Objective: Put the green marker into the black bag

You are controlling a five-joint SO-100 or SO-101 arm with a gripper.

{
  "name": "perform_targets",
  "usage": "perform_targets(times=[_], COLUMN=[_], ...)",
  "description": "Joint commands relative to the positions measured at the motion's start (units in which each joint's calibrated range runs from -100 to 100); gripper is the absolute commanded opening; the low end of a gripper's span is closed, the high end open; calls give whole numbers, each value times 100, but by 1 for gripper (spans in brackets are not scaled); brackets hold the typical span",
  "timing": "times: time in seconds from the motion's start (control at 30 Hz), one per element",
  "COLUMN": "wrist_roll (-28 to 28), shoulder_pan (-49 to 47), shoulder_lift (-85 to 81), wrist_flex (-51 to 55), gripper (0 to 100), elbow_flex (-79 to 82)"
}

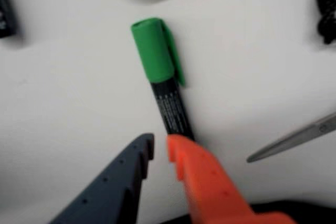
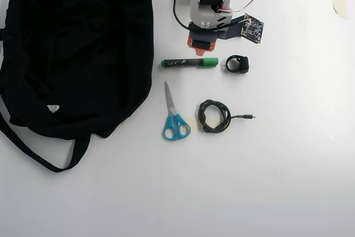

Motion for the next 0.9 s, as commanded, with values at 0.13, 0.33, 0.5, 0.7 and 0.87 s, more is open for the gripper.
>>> perform_targets(times=[0.13,0.33,0.5,0.7,0.87], wrist_roll=[40,40,40,203,444], shoulder_pan=[118,125,118,88,110], shoulder_lift=[-87,-87,-4,519,826], wrist_flex=[-362,-612,-612,-612,-612], gripper=[23,30,30,30,31], elbow_flex=[207,494,593,404,117])
